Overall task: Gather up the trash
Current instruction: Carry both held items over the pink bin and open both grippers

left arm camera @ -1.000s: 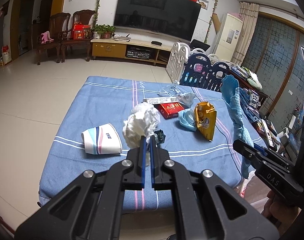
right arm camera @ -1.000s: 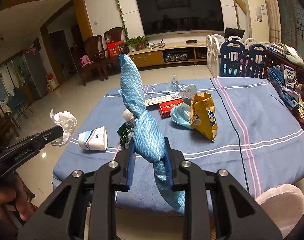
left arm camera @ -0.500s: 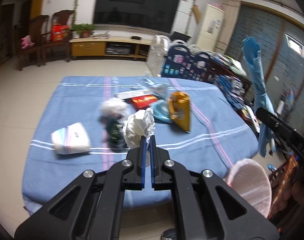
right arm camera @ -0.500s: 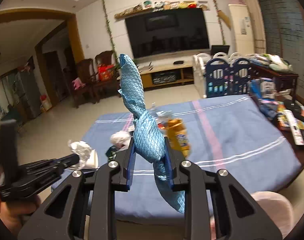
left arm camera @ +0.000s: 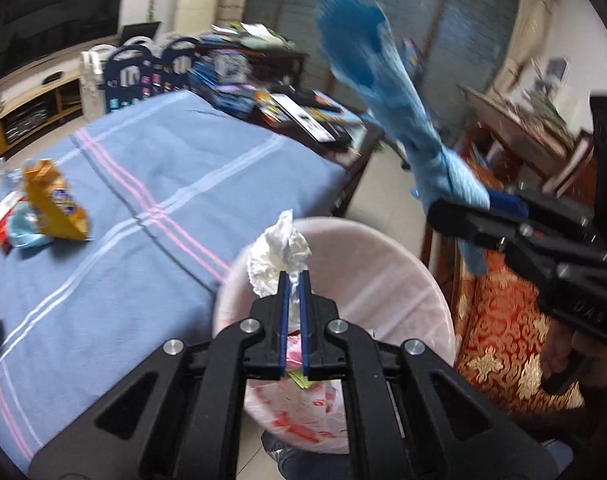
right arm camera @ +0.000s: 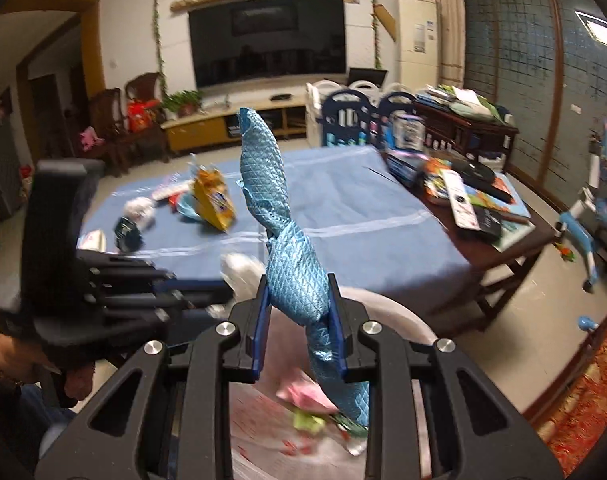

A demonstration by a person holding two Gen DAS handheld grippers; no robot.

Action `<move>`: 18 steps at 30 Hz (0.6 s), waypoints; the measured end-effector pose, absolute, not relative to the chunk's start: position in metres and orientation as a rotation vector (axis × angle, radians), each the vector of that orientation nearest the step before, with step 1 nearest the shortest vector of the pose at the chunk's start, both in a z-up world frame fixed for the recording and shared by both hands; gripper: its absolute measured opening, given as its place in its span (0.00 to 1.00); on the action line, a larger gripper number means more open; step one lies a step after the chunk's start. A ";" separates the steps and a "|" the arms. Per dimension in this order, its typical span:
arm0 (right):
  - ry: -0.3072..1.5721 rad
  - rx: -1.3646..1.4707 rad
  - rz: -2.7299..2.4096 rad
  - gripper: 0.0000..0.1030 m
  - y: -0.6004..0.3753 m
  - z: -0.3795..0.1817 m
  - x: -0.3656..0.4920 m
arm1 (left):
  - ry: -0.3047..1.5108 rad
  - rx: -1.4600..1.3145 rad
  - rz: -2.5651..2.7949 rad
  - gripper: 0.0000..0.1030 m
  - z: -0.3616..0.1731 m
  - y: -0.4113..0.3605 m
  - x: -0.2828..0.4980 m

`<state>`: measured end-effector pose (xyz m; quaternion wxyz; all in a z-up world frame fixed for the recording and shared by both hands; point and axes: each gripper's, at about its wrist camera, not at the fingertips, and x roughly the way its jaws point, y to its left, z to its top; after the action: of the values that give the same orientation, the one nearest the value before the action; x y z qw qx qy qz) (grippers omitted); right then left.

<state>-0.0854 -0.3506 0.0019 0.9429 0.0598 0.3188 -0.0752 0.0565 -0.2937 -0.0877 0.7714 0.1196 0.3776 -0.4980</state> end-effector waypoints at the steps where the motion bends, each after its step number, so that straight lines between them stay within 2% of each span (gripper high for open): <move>1: 0.661 0.127 -0.162 0.26 -0.355 0.000 -0.088 | 0.836 0.283 -1.091 0.17 -0.094 -0.301 0.054; 2: 0.682 0.136 -0.176 0.30 -0.360 -0.003 -0.090 | 0.851 0.304 -1.098 0.44 -0.099 -0.305 0.051; 3: 0.697 0.144 -0.191 0.42 -0.362 -0.005 -0.089 | 0.847 0.354 -1.083 0.72 -0.102 -0.309 0.048; 4: 0.700 0.152 -0.204 0.59 -0.364 -0.004 -0.089 | 0.817 0.387 -1.054 0.81 -0.102 -0.310 0.044; 5: 0.680 0.168 -0.225 0.67 -0.366 -0.003 -0.092 | 0.777 0.406 -1.028 0.85 -0.098 -0.305 0.043; 6: 0.654 0.176 -0.241 0.78 -0.365 0.000 -0.094 | 0.761 0.404 -1.015 0.86 -0.094 -0.299 0.041; 8: 0.600 0.183 -0.263 0.85 -0.360 0.008 -0.094 | 0.736 0.350 -0.961 0.90 -0.080 -0.278 0.052; 13: 0.547 0.192 -0.204 0.86 -0.331 0.029 -0.064 | 0.694 0.194 -0.733 0.94 -0.052 -0.209 0.090; 18: 0.482 0.247 -0.110 0.93 -0.283 0.052 -0.021 | 0.705 0.060 -0.353 0.94 -0.041 -0.121 0.128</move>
<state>-0.0209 -0.2832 0.0519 0.9620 0.1220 0.2381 -0.0542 0.1278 -0.1208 -0.0413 0.9228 0.0294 0.3435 -0.1718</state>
